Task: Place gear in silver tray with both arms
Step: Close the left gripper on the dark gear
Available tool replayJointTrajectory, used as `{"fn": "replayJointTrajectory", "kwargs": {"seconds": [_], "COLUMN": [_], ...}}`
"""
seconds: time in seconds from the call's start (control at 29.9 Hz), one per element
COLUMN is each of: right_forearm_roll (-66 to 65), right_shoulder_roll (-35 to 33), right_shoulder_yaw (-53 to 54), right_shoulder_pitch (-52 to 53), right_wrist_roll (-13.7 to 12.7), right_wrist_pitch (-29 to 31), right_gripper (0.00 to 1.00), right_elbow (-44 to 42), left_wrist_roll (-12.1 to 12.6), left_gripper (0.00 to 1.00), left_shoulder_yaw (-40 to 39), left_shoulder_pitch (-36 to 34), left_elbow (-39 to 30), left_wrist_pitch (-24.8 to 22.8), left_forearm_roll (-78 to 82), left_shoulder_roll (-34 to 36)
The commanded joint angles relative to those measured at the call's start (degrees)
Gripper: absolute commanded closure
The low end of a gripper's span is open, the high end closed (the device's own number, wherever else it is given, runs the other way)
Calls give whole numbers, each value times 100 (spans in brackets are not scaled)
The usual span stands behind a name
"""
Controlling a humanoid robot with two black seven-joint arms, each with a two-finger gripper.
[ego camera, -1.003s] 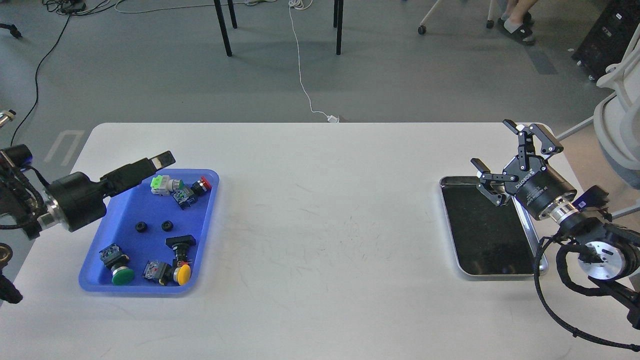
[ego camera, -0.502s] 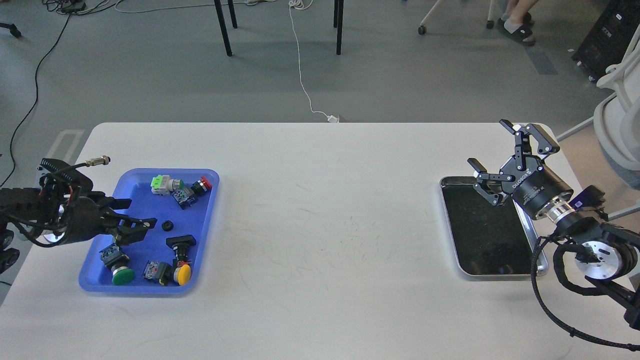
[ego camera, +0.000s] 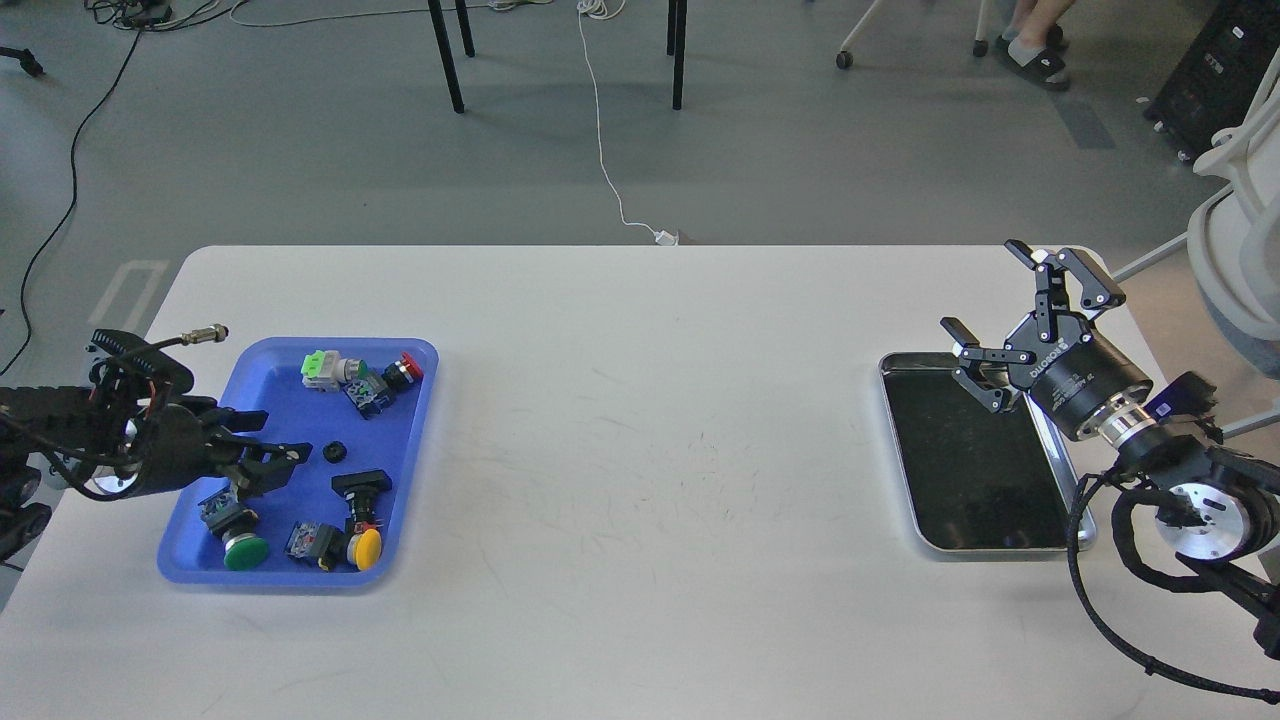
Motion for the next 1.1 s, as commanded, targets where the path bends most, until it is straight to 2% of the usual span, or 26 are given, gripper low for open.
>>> {"fn": "replayJointTrajectory", "kwargs": {"seconds": [0.0, 0.5, 0.54, 0.67, 1.07], "right_forearm_roll": [0, 0, 0, 0, 0], "right_shoulder_roll": [1, 1, 1, 9, 9], "right_shoulder_yaw": [17, 43, 43, 43, 43], "right_shoulder_pitch": [9, 1, 1, 1, 1], "right_wrist_roll": [0, 0, 0, 0, 0], "right_wrist_pitch": [0, 0, 0, 0, 0], "right_gripper": [1, 1, 1, 1, 1], "right_elbow": [11, 3, 3, -6, -6], "left_wrist_roll": [0, 0, 0, 0, 0], "left_gripper": [42, 42, 43, 59, 60], "left_shoulder_yaw": [7, 7, 7, 76, 270], "left_shoulder_pitch": [16, 175, 183, 183, 122], "left_elbow": [10, 168, 195, 230, 327], "left_wrist_pitch": [-9, -9, -9, -9, 35], "left_forearm_roll": [-38, -47, -47, -47, -56], "left_shoulder_roll": [-3, -21, -21, -91, -170]}}
